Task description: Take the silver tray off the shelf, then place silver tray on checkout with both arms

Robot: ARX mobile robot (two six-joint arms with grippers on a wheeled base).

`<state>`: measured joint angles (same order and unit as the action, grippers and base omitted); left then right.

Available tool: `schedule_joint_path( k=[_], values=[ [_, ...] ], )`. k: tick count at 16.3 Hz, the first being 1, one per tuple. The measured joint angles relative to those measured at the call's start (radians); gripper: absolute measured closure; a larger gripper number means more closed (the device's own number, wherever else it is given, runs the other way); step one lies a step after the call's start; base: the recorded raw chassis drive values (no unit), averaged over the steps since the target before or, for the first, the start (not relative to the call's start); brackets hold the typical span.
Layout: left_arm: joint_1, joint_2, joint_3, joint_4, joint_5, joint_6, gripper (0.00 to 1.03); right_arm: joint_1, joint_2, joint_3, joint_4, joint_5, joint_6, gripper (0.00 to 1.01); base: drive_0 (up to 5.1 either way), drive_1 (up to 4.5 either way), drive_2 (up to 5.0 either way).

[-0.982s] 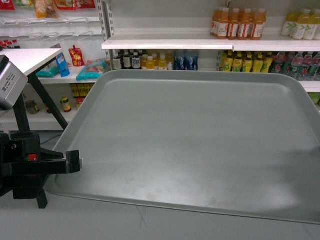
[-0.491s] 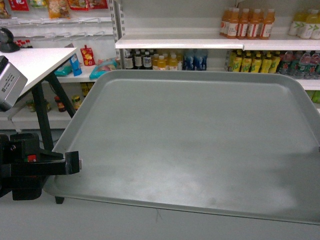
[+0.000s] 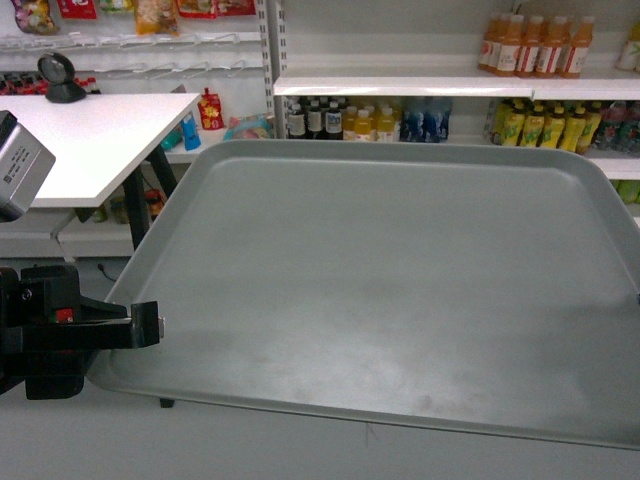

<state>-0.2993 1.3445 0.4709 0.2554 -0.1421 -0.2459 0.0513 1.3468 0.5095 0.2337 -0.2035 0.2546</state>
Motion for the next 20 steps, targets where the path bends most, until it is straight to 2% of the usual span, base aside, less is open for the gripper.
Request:
schedule_joint_path(
  k=[20],
  values=[
    [0.0, 0.0, 0.0, 0.001, -0.002, 0.0, 1.0, 0.0, 0.0, 0.0, 0.0, 0.0, 0.0, 0.99, -5.0, 2.46, 2.5]
  ],
)
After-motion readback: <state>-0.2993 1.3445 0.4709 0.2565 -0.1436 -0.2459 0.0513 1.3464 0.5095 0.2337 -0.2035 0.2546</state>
